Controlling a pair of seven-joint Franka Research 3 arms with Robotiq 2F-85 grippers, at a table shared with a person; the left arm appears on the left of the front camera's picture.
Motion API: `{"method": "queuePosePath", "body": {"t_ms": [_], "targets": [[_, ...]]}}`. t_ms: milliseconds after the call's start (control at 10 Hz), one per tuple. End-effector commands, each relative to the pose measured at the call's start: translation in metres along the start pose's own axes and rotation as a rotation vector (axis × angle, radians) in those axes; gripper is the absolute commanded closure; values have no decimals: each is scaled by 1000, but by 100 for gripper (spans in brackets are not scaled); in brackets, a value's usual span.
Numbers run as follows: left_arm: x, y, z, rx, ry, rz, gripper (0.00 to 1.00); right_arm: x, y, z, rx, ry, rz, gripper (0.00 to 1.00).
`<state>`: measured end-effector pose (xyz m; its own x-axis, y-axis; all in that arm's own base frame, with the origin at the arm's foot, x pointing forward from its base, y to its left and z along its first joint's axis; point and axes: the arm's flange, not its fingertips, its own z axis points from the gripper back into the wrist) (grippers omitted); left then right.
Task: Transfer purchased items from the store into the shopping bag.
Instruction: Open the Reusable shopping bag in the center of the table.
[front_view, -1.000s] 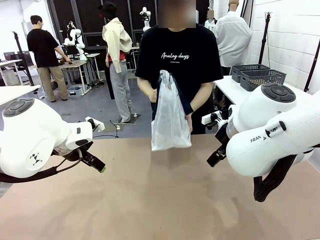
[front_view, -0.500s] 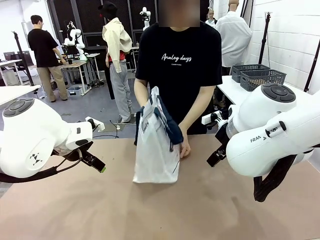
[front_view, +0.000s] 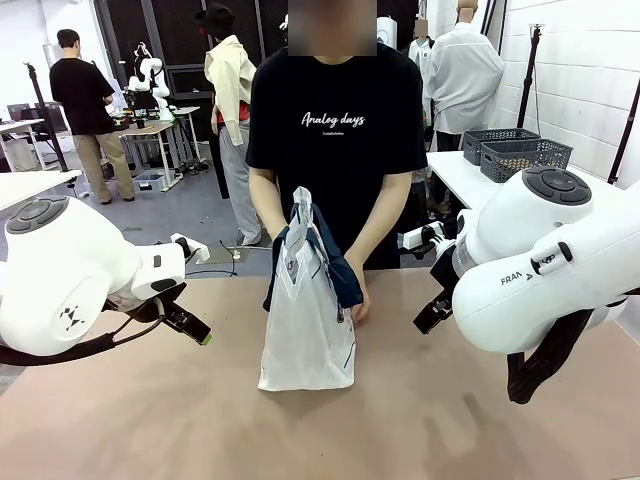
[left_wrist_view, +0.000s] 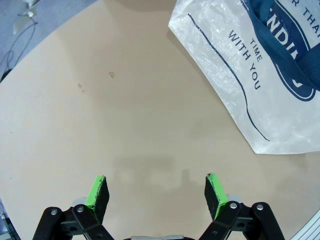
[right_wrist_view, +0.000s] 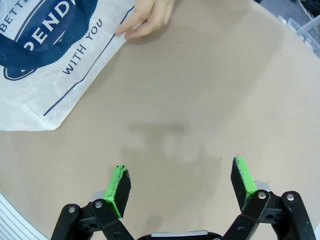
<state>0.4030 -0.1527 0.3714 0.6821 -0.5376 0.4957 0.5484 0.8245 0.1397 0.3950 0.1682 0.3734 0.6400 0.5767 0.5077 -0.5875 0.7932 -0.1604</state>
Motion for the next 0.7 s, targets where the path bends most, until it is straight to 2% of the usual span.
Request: {"method": "queuePosePath", "body": {"t_ms": [0, 600], "targets": [[0, 1, 0, 0, 0, 3, 0, 0, 0, 0, 0, 0, 0, 0], [0, 1, 0, 0, 0, 3, 0, 0, 0, 0, 0, 0, 0, 0]]}}
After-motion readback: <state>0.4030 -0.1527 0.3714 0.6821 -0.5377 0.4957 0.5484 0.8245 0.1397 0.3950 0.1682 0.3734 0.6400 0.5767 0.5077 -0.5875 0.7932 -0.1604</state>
